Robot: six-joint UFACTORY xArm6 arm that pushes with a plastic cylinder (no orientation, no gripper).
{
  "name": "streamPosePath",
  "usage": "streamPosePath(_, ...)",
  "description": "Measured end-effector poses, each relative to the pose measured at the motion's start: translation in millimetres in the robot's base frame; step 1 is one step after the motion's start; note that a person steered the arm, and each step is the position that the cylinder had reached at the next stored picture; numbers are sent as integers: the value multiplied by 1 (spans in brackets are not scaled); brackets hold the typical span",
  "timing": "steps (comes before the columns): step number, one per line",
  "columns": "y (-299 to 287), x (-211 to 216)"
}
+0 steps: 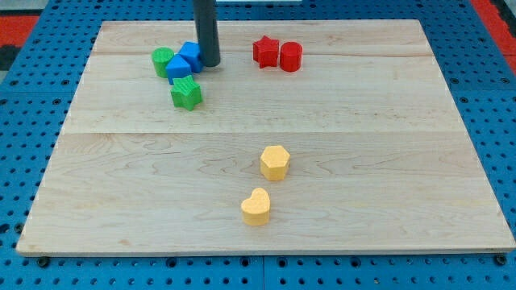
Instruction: Move the red circle into the yellow hexagon
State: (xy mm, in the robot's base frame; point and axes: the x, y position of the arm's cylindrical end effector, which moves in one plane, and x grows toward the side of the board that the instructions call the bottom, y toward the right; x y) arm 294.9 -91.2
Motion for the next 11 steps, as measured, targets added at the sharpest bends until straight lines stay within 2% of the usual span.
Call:
streamPosePath(2,-24,-30)
streamPosePath(3,-15,-71)
streamPosePath(4,16,-79)
streamPosePath(5,98,-70)
streamPosePath(7,196,-6)
streamPosePath(8,184,25)
streamPosePath(9,139,38)
streamPosePath(10,139,23)
streamPosePath(11,107,70)
